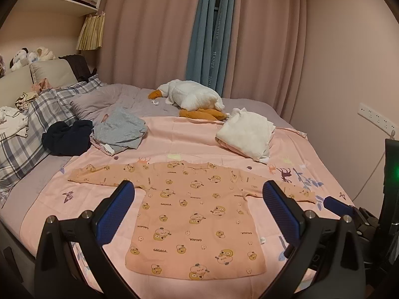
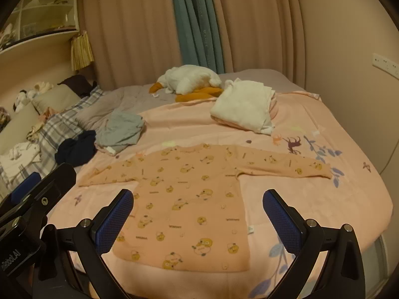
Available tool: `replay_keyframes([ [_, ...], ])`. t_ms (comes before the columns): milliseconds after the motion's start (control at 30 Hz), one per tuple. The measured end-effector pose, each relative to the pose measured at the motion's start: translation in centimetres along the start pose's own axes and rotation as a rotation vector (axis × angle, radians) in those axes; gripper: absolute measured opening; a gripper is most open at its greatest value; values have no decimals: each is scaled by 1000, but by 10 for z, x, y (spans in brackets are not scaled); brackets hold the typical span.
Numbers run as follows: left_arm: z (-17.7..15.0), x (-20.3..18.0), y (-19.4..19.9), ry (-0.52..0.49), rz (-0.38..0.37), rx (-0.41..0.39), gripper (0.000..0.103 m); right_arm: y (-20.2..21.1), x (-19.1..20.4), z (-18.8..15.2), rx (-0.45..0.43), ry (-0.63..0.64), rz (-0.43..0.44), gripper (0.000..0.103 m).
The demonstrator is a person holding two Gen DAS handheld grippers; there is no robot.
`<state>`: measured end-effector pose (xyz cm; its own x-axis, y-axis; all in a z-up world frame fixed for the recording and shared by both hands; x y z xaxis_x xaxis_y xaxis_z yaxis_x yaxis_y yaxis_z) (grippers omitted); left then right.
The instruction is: Fold small clothes
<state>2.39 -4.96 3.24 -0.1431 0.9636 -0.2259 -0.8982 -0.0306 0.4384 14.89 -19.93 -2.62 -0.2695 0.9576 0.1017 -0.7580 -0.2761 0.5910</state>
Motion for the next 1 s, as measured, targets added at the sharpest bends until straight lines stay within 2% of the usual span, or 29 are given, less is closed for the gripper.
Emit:
replay_keyframes([
  [433,3,-3,-21,22,21,11,103,-13,-4,0,29,-2,-7,103],
  [600,1,-8,-25,38,-23,26,103,-12,-13,0,33,-14,-21,103],
  [767,-5,-13,-33,11,-16,45,103,-13,-19,-2,32,-38,-14,103],
  [1000,-15,-9,-55,7,-137,35,103,-35,-28,-11,34,-53,-23,103],
])
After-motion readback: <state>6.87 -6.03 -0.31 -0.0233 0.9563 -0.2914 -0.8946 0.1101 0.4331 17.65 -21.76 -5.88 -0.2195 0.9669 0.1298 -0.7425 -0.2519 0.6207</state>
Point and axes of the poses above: each gripper's, at about its wrist camera, not at the fingertips, and y roughly against the way its jaws point, x to its left, z to its top, the point moved 9 cm from there along -y, roughly the way its jaws point, and after that the axes turned 6 degrees about y, right-handed, at the moved point
